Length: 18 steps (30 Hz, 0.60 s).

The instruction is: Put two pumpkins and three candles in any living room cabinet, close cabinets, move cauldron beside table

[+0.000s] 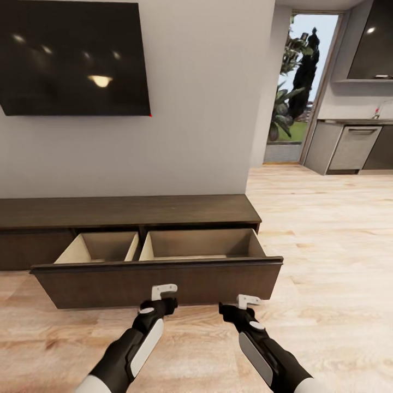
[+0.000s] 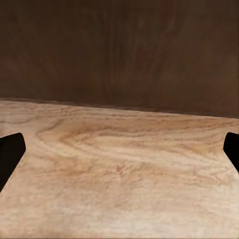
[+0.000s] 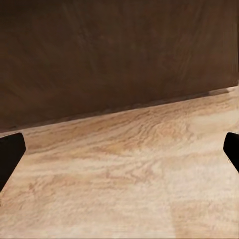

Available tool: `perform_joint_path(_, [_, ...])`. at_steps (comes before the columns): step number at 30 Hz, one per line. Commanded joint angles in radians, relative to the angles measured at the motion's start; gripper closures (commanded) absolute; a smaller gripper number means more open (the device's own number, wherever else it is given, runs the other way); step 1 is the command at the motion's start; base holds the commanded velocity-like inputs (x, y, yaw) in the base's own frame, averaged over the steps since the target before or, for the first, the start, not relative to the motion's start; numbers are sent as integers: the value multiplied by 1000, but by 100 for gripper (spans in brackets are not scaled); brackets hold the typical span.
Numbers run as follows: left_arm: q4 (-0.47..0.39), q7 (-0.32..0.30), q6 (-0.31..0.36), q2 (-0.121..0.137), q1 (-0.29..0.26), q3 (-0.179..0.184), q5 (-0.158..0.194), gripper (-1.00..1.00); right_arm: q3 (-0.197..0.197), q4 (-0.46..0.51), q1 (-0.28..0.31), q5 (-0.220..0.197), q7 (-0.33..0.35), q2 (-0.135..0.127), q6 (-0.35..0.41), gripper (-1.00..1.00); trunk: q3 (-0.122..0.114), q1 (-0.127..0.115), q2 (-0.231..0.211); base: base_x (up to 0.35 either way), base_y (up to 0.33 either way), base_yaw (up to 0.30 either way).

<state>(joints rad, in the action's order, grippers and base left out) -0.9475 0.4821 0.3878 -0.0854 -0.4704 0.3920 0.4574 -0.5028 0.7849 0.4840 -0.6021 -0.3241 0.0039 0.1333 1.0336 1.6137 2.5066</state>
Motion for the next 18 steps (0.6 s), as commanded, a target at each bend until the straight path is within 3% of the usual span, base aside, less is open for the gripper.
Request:
perform_joint_path(1, [18, 9, -25, 0, -1, 16, -13, -100, -5, 2, 1, -6, -8, -1, -20, -100, 1, 0, 0, 0, 0, 0])
perform_joint_path(4, [60, 10, -108, -2, -1, 48, -70, -100, -14, 1, 1, -6, -7, -1, -66, -100, 1, 0, 0, 0, 0, 0])
perform_joint_path(6, [69, 10, -142, -2, -1, 56, -83, -100, -22, -9, 1, -6, -7, -1, -79, -100, 1, 0, 0, 0, 0, 0])
perform_joint_path(13, [76, 9, -163, -2, -1, 63, -89, -100, -27, -33, 1, -5, -7, 1, -89, -100, 1, 0, 0, 4, 0, 0])
perform_joint_path(18, [77, 9, -164, -3, -1, 65, -85, -100, -27, -36, 1, -5, -7, 1, -90, -100, 1, 0, 0, 166, 0, 0])
